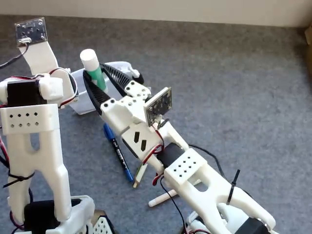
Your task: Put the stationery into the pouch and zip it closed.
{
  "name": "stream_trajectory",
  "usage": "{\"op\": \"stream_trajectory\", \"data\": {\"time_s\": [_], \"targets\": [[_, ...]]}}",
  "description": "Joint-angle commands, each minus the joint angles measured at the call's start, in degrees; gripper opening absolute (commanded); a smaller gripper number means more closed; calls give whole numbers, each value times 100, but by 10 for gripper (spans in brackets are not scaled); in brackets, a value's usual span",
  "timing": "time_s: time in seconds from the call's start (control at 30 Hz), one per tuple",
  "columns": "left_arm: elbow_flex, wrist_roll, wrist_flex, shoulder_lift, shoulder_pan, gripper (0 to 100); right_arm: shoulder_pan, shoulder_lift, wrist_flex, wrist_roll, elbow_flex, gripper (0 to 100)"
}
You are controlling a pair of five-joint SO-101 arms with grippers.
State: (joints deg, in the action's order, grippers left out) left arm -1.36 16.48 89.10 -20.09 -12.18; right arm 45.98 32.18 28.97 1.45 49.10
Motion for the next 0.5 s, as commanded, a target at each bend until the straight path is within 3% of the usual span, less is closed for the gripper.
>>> {"op": "stream_trajectory", "data": {"time_s": [0.0,0.47], "targets": [[-40,-53,-44,-224,66,34,57,4,189,53,-725,5],[66,-53,-44,-224,66,34,40,-655,189,53,-796,5]]}}
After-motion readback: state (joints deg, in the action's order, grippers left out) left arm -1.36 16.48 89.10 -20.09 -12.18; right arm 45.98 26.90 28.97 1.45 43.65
